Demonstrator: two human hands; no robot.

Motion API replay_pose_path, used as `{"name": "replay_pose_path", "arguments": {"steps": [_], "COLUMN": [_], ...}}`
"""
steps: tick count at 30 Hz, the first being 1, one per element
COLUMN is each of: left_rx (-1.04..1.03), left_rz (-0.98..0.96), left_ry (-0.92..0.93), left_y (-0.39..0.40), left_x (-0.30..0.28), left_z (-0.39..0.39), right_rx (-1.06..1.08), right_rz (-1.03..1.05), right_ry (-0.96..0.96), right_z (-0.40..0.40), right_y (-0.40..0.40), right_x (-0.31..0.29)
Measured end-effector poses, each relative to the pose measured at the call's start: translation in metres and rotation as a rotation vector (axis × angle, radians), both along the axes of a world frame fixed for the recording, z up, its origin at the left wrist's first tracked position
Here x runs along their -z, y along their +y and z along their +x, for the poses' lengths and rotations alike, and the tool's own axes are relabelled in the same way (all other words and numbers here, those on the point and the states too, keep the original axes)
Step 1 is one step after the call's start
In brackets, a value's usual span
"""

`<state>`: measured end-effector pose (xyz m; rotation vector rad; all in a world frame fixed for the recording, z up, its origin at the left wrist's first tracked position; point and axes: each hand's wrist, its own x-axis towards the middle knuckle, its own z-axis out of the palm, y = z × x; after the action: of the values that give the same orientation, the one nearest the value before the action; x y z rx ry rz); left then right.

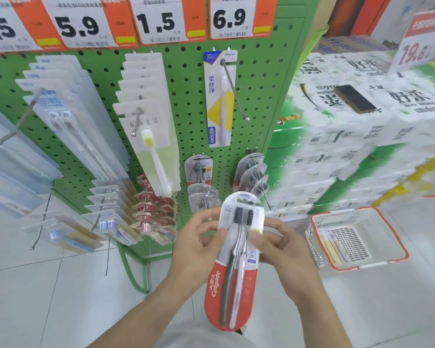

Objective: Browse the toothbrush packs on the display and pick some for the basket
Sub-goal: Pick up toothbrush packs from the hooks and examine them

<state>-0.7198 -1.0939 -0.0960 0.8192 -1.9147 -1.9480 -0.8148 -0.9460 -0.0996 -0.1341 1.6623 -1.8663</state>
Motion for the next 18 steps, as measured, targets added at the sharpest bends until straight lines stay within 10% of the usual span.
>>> {"name": "replay_pose_path", "arguments": {"steps": [11,18], "left_rx": [0.199,0.103], "left_rz": [0.040,0.049], "left_ry": [-0.114,-0.085], "left_y": [-0.001,-0.011], "left_x": [0.011,0.008], "left_z": [0.034,0.045], "right_rx": [0.145,-0.229], "right_rz": [-0.056,0.041], "right_ry": [-0.015,0.057], "right_z": [0.003,0.012], "right_y": [-0.009,-0.005], "right_x": [0.001,-0.009]}}
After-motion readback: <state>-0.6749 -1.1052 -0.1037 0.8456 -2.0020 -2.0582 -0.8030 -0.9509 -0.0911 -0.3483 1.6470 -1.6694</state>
